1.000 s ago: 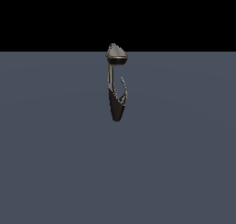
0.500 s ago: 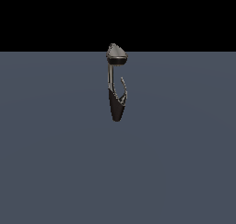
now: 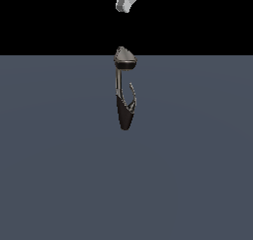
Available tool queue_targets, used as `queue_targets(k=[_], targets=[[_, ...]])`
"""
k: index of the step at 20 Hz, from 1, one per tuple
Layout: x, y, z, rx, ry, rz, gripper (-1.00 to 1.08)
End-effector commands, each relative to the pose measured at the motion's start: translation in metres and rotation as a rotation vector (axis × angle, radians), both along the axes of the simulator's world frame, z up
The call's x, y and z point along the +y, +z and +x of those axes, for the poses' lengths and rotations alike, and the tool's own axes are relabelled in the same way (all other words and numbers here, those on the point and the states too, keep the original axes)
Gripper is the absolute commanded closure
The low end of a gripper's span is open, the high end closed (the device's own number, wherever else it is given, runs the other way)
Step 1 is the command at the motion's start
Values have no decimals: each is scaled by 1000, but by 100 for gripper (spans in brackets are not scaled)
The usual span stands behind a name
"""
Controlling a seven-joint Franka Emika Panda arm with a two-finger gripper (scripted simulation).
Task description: Turn on the faucet by rotating a designated handle.
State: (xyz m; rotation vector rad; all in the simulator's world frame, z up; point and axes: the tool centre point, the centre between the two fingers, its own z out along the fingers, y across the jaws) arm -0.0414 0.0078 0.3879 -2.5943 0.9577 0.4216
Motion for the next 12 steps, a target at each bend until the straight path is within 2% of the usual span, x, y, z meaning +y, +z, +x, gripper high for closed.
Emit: queue_targets(k=[1,12], targets=[[-1,-16,17,31,-60,27,108],[-10,-98,81,180,-327,136,108]])
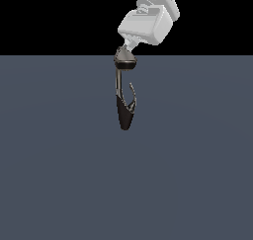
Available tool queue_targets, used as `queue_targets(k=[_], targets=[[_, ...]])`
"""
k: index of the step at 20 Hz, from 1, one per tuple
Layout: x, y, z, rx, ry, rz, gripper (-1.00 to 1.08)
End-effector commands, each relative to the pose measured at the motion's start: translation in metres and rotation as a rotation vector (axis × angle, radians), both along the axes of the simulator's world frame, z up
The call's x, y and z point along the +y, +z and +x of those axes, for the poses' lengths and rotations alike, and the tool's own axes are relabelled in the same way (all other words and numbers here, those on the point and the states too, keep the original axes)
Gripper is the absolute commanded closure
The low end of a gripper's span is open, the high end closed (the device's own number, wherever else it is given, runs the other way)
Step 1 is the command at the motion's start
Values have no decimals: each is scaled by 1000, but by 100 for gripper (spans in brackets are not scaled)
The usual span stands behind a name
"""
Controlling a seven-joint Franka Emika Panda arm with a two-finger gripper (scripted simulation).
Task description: Turn on the faucet by rotating a designated handle.
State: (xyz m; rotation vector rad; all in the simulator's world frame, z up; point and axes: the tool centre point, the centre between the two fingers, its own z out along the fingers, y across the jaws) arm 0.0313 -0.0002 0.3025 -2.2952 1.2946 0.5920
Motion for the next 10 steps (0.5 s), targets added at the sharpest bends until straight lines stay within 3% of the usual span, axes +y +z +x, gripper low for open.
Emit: queue_targets(k=[1,10], targets=[[-3,-21,13,36,-63,24,108],[-13,-89,47,151,-248,92,108]])
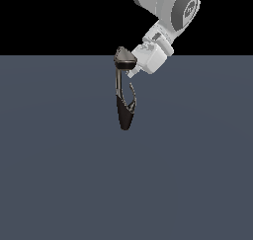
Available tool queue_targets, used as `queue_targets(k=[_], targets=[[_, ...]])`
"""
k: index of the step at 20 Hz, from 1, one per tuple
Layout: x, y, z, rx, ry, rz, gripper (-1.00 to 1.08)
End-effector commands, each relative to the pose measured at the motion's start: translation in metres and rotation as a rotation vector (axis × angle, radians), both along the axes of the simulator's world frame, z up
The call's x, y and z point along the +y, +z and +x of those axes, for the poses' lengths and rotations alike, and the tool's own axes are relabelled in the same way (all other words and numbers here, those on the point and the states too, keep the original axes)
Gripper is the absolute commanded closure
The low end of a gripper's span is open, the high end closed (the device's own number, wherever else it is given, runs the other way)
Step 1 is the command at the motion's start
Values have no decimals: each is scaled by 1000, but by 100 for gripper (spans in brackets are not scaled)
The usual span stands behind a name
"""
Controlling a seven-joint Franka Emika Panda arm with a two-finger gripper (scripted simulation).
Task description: Turn on the faucet by rotating a designated handle.
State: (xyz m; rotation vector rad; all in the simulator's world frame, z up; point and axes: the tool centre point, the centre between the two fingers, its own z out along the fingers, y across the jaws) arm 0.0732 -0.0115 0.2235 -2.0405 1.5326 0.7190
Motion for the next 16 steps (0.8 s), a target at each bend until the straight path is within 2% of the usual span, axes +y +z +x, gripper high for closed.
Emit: queue_targets(k=[1,8,16], targets=[[-2,-15,7,25,-42,15,108],[-6,-41,16,69,-108,38,108],[-7,-45,17,76,-118,42,108]])
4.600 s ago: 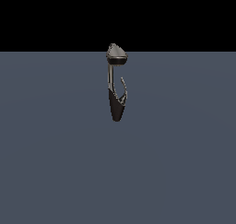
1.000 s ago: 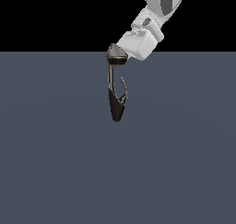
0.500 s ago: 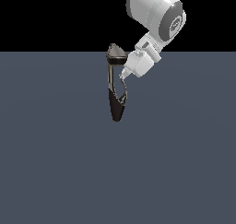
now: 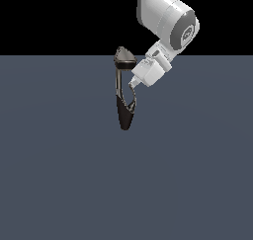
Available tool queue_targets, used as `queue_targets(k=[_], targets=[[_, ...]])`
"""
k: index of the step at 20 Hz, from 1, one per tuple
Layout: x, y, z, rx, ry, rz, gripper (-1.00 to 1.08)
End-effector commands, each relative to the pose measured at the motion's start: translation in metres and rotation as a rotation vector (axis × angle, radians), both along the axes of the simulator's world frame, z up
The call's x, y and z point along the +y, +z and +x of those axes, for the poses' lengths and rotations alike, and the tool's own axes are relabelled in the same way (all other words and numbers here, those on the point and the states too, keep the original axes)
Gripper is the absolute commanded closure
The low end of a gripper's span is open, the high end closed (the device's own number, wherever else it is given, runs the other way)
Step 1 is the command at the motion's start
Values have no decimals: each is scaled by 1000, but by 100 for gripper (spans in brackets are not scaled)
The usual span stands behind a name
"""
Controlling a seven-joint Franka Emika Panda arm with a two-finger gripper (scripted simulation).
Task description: Turn on the faucet by rotating a designated handle.
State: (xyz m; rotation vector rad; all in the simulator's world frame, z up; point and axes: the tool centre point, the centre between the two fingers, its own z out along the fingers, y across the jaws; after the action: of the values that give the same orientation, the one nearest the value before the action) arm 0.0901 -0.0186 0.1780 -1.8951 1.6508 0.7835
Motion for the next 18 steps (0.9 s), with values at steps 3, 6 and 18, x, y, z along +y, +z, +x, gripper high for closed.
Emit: queue_targets(k=[3,6,18], targets=[[1,2,-7,0,0,0,108],[2,3,-15,0,0,0,108],[5,11,-46,0,-1,0,108]])
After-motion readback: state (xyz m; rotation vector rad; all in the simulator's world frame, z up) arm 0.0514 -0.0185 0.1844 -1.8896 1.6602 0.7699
